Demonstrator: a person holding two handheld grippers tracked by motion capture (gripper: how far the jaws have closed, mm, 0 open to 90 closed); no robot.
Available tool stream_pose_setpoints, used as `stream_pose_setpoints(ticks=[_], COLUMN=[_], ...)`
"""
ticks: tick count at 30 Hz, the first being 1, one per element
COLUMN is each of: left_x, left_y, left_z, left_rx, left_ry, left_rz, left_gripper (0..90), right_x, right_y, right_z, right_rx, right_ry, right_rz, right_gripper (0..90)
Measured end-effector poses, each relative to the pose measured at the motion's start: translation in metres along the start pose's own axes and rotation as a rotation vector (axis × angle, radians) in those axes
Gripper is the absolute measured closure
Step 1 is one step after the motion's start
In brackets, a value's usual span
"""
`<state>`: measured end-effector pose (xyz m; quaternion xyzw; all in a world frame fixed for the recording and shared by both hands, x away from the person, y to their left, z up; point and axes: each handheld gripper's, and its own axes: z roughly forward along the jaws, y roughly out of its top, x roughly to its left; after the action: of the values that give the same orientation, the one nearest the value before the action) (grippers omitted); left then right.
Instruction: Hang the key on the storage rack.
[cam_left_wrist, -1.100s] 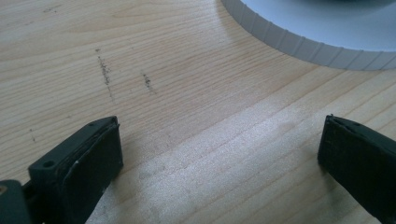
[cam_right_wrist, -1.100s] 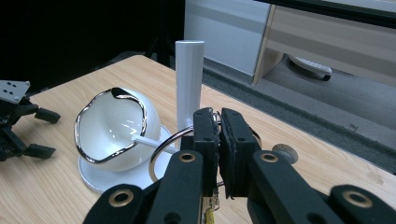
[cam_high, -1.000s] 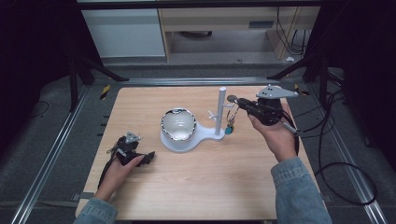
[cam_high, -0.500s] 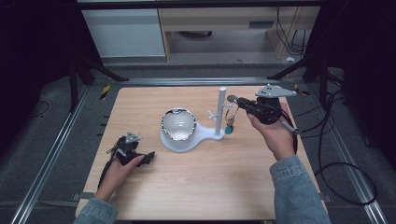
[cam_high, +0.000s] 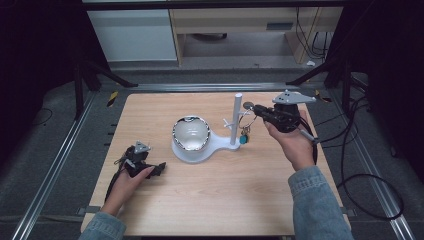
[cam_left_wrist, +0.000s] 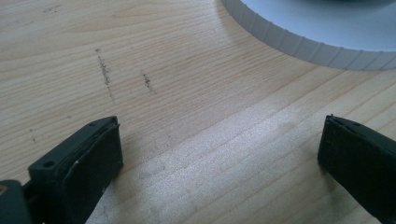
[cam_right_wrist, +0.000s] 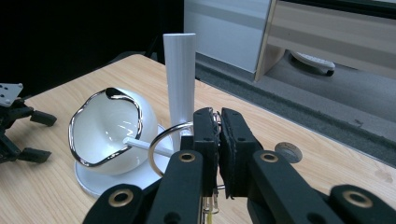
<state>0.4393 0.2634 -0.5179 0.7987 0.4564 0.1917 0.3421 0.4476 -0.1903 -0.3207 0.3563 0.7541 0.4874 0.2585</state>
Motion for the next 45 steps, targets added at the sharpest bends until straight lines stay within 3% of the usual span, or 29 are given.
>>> stream_pose_setpoints(ticks=[45], left_x=[0.000], left_y=[0.000], left_z=[0.000], left_rx=[0.000], left_ry=[0.000], left_rz=[0.000], left_gripper=[0.0], right_x=[-0.019], right_y=[-0.015], right_z=[0.013], right_rx=[0.031], right_ry=[0.035], right_rz=[0.040], right_gripper=[85.0])
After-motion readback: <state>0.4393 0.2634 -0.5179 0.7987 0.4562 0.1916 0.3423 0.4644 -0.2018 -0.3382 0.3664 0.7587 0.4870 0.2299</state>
